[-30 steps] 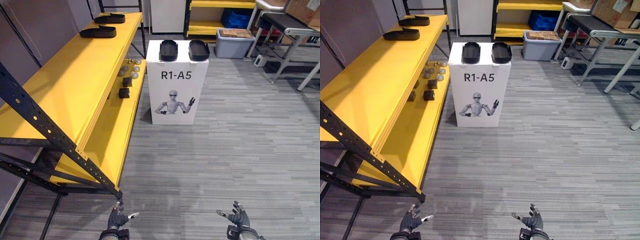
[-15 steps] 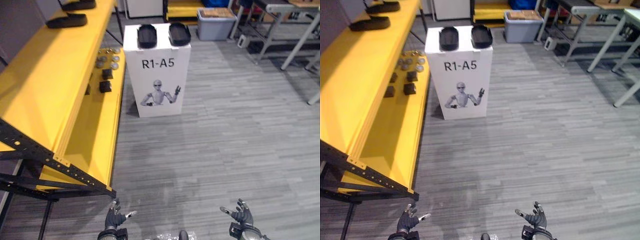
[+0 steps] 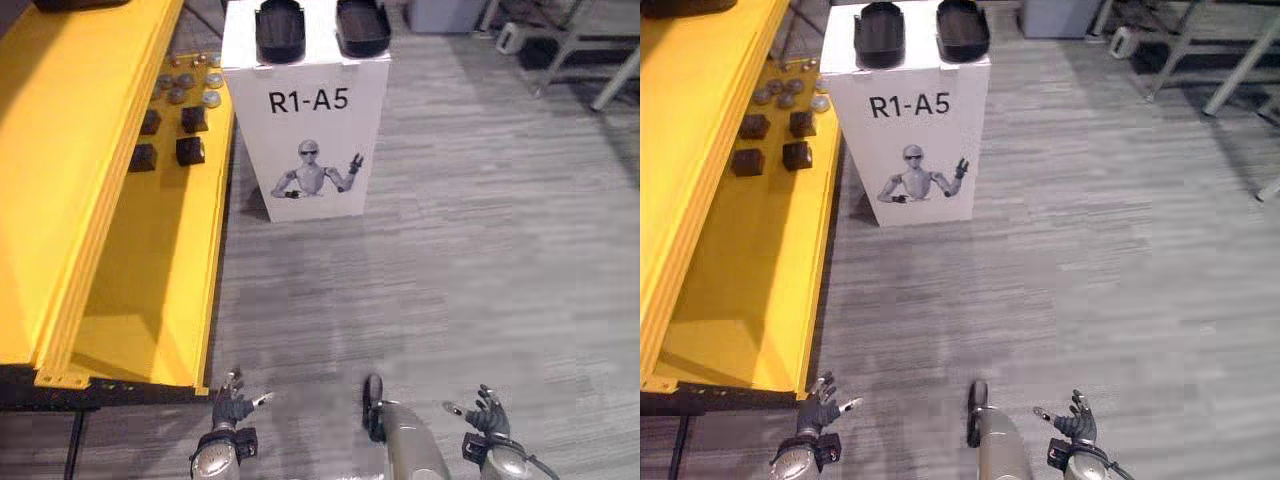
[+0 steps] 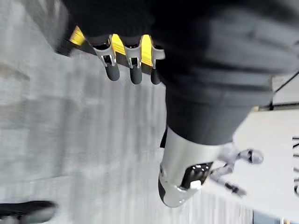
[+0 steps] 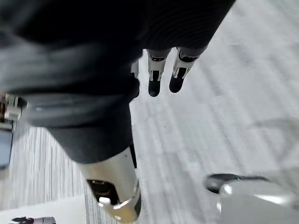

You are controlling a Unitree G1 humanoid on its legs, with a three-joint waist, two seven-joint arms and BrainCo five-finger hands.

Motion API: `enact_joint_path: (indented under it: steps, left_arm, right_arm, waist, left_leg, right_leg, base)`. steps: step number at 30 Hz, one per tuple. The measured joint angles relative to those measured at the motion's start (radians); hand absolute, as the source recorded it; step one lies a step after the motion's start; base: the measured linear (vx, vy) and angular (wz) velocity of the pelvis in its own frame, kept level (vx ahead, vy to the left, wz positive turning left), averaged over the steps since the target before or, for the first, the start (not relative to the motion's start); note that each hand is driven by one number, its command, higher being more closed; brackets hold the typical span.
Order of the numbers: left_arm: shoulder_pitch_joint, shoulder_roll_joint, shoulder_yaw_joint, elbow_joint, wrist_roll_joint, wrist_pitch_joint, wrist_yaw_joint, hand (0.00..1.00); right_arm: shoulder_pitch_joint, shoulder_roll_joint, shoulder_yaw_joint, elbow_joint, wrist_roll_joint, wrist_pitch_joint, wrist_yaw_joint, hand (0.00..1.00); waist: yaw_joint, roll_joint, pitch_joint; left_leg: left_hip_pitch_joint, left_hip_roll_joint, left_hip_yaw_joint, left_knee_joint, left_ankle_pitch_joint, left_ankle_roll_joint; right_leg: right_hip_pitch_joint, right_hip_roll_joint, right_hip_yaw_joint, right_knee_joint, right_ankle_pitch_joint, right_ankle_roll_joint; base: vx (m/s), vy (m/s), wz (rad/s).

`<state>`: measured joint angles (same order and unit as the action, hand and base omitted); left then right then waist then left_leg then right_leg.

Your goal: Walk over and take plastic housings, then place them on the shelf

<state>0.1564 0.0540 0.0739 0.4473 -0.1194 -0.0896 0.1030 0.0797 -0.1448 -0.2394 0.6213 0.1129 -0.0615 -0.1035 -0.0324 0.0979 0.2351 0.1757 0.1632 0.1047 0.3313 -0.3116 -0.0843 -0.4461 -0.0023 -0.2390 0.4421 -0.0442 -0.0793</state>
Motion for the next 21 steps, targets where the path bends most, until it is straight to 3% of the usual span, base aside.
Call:
enact_joint_path:
  steps: [1, 2, 4, 6, 8, 10, 11, 12, 13, 14, 16, 17, 18, 19, 21]
  left_arm:
    - [0.000, -0.021, 0.007, -0.009, -0.009, 0.001, 0.002, 0.00]
    - [0.012, -0.052, 0.019, -0.039, -0.019, 0.000, 0.002, 0.00]
    - [0.024, -0.067, 0.014, -0.085, -0.030, -0.005, -0.002, 0.00]
    - [0.038, -0.080, 0.016, -0.109, -0.044, -0.005, -0.001, 0.00]
    - [0.048, -0.083, 0.016, -0.114, -0.045, -0.005, 0.001, 0.00]
    - [0.063, -0.083, 0.016, -0.112, -0.045, -0.005, 0.003, 0.00]
    - [0.075, -0.084, 0.017, -0.111, -0.045, -0.005, 0.003, 0.00]
    - [0.079, -0.085, 0.017, -0.110, -0.045, -0.004, 0.004, 0.00]
    - [0.079, -0.085, 0.016, -0.104, -0.045, -0.004, 0.005, 0.00]
    - [0.083, -0.081, 0.017, -0.086, -0.045, -0.003, 0.005, 0.00]
    - [0.074, -0.077, 0.011, -0.069, -0.045, 0.002, 0.006, 0.00]
    - [0.075, -0.073, -0.008, -0.069, -0.045, 0.003, 0.006, 0.00]
    - [0.079, -0.057, -0.040, -0.068, -0.044, 0.004, 0.004, 0.00]
    - [0.076, -0.045, -0.053, -0.069, -0.044, 0.006, 0.003, 0.00]
    - [0.074, -0.032, -0.060, -0.078, -0.046, 0.009, 0.006, 0.00]
  right_arm:
    - [0.003, 0.004, 0.013, -0.030, 0.000, 0.000, 0.000, 0.00]
    - [0.014, 0.009, 0.026, -0.059, 0.001, -0.001, 0.000, 0.00]
    - [0.029, 0.041, 0.029, -0.116, 0.019, -0.004, -0.003, 0.00]
    - [0.037, 0.054, 0.040, -0.150, 0.021, -0.011, -0.011, 0.00]
    - [0.032, 0.058, 0.043, -0.143, 0.022, -0.011, -0.015, 0.00]
    - [0.026, 0.063, 0.044, -0.129, 0.022, -0.010, -0.015, 0.00]
    - [0.018, 0.062, 0.040, -0.095, 0.022, -0.009, -0.016, 0.00]
    - [0.009, 0.061, 0.035, -0.075, 0.022, -0.008, -0.016, 0.00]
    - [-0.001, 0.058, 0.022, -0.042, 0.021, -0.005, -0.021, 0.00]
    - [-0.005, 0.063, 0.023, -0.019, 0.021, -0.003, -0.023, 0.00]
    - [0.003, 0.074, 0.023, -0.016, 0.020, -0.002, -0.022, 0.00]
    - [0.008, 0.082, 0.023, -0.014, 0.019, -0.001, -0.022, 0.00]
    - [0.015, 0.096, 0.025, -0.015, 0.017, -0.001, -0.020, 0.00]
    - [0.018, 0.105, 0.025, -0.016, 0.017, -0.001, -0.020, 0.00]
    - [0.057, 0.123, 0.059, -0.032, 0.016, 0.000, -0.011, 0.00]
  waist:
    - [-0.003, 0.001, 0.004]
    - [0.003, 0.003, 0.009]
    - [0.026, -0.001, 0.014]
    - [0.057, -0.014, 0.014]
    - [0.079, -0.016, 0.013]
    - [0.101, -0.020, 0.013]
    - [0.102, -0.030, 0.015]
    - [0.104, -0.035, 0.013]
    - [0.111, -0.038, 0.009]
    - [0.122, -0.052, -0.012]
    - [0.121, -0.082, -0.020]
    - [0.121, -0.090, -0.019]
    - [0.119, -0.106, -0.020]
    - [0.114, -0.119, -0.020]
    - [0.095, -0.135, -0.027]
  left_leg:
    - [-0.064, 0.023, -0.003, 0.210, 0.087, 0.026]
    - [-0.144, 0.069, -0.025, 0.443, 0.186, 0.025]
    - [-0.268, 0.128, -0.006, 0.713, 0.176, 0.016]
    - [-0.400, 0.156, 0.049, 0.795, 0.140, 0.005]
    - [-0.495, 0.145, 0.110, 0.705, 0.108, 0.005]
    - [-0.540, 0.102, 0.149, 0.479, 0.103, 0.017]
    - [-0.545, 0.031, 0.137, 0.243, 0.120, 0.027]
    - [-0.534, 0.000, 0.123, 0.133, 0.147, 0.025]
    - [-0.526, -0.049, 0.089, 0.013, 0.240, 0.061]
    - [-0.517, -0.078, 0.064, 0.037, 0.297, 0.100]
    - [-0.500, -0.095, 0.083, 0.056, 0.247, 0.109]
    - [-0.462, -0.099, 0.093, 0.057, 0.211, 0.113]
    - [-0.406, -0.112, 0.102, 0.050, 0.178, 0.119]
    - [-0.375, -0.123, 0.102, 0.049, 0.159, 0.125]
    - [-0.239, -0.146, 0.091, 0.039, 0.099, 0.138]
  right_leg:
    - [0.070, 0.008, -0.012, -0.016, -0.036, -0.013]
    - [0.178, 0.031, -0.020, -0.086, -0.044, -0.021]
    - [0.341, 0.069, -0.016, -0.207, -0.046, -0.024]
    - [0.462, 0.086, 0.007, -0.310, -0.049, -0.026]
    - [0.522, 0.087, 0.027, -0.372, -0.052, -0.023]
    - [0.572, 0.079, 0.049, -0.408, -0.065, -0.016]
    - [0.605, 0.064, 0.053, -0.420, -0.088, 0.002]
    - [0.616, 0.056, 0.057, -0.423, -0.097, 0.009]
    - [0.631, 0.048, 0.070, -0.427, -0.121, 0.039]
    - [0.648, 0.025, 0.100, -0.397, -0.170, 0.069]
    - [0.621, -0.013, 0.098, -0.298, -0.212, 0.113]
    - [0.556, -0.039, 0.097, -0.100, -0.229, 0.141]
    - [0.447, -0.078, 0.098, 0.193, -0.207, 0.184]
    - [0.400, -0.104, 0.100, 0.322, -0.194, 0.214]
    - [0.255, -0.159, 0.088, 0.579, -0.198, 0.208]
  base:
    - [0.97, -0.431, 0.33]
    - [0.59, -0.256, 0.25]
    - [0.53, -0.245, 0.08]
    - [0.52, -0.202, -0.13]
    - [0.36, -0.066, -0.25]
    - [0.41, 0.017, -0.22]
    - [0.44, 0.067, -0.08]
    - [0.51, 0.116, -0.20]
    - [0.57, 0.161, -0.49]
    - [0.59, 0.165, -0.45]
    - [0.46, 0.118, -0.24]
    - [0.47, 0.148, -0.25]
    - [0.47, 0.159, -0.19]
    - [0.49, 0.146, 0.05]
    - [0.64, 0.109, 0.30]
